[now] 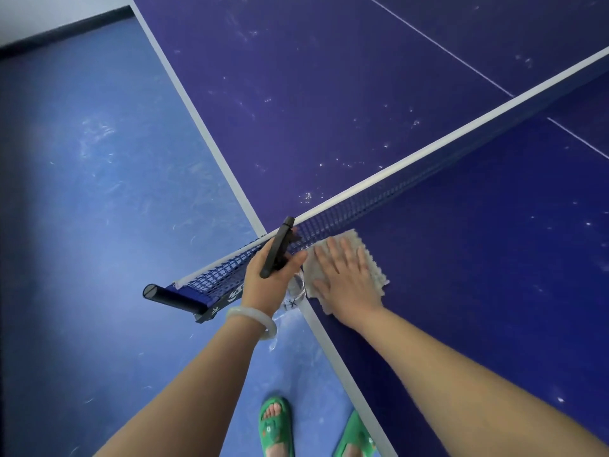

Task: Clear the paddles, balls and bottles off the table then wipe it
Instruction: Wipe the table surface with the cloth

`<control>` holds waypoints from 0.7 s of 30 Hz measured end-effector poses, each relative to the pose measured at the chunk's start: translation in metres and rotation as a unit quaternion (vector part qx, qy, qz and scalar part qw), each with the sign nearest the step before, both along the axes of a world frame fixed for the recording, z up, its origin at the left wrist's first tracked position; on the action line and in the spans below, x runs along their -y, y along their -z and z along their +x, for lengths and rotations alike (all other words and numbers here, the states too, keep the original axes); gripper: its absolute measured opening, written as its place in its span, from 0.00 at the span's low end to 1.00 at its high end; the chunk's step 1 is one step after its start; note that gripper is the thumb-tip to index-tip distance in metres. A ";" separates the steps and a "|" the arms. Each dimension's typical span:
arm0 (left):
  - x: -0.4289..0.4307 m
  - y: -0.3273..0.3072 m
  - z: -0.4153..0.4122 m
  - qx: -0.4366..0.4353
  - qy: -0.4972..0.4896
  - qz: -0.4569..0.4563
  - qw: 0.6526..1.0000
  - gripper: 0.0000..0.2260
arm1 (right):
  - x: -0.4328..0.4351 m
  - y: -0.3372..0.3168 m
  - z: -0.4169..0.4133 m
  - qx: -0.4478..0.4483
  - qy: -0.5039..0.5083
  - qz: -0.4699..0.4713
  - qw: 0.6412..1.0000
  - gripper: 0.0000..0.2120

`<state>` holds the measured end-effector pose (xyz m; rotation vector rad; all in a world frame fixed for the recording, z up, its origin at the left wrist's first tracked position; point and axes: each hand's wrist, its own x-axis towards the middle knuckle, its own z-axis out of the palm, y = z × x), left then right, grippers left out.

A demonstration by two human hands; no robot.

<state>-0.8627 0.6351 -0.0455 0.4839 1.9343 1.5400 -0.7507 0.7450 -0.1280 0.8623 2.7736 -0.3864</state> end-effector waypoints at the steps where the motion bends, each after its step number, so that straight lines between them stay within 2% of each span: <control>1: 0.001 0.001 -0.001 0.004 -0.001 0.000 1.000 0.07 | -0.013 0.002 0.005 0.002 0.000 0.008 1.000 0.30; 5: 0.009 0.000 -0.006 -0.006 0.002 -0.009 1.000 0.05 | -0.062 0.000 0.002 0.036 0.188 -0.002 0.981 0.29; 6: 0.011 -0.001 -0.007 -0.008 0.002 -0.011 1.000 0.05 | -0.055 -0.002 -0.007 0.033 0.195 -0.003 0.980 0.30; 11: 0.022 -0.004 -0.011 -0.017 0.004 -0.012 1.000 0.06 | 0.022 0.001 -0.020 -0.006 0.037 -0.016 0.999 0.30; 17: 0.026 -0.002 -0.004 -0.011 -0.005 -0.019 1.000 0.06 | 0.038 0.010 0.056 -0.027 -0.018 0.011 0.999 0.31; 19: 0.026 0.001 -0.001 0.005 0.002 -0.014 1.000 0.05 | 0.014 0.009 0.068 -0.004 -0.018 0.027 0.999 0.30; 21: 0.026 0.003 0.001 -0.001 0.022 -0.005 1.000 0.09 | -0.026 0.008 0.059 0.009 0.061 0.040 0.997 0.29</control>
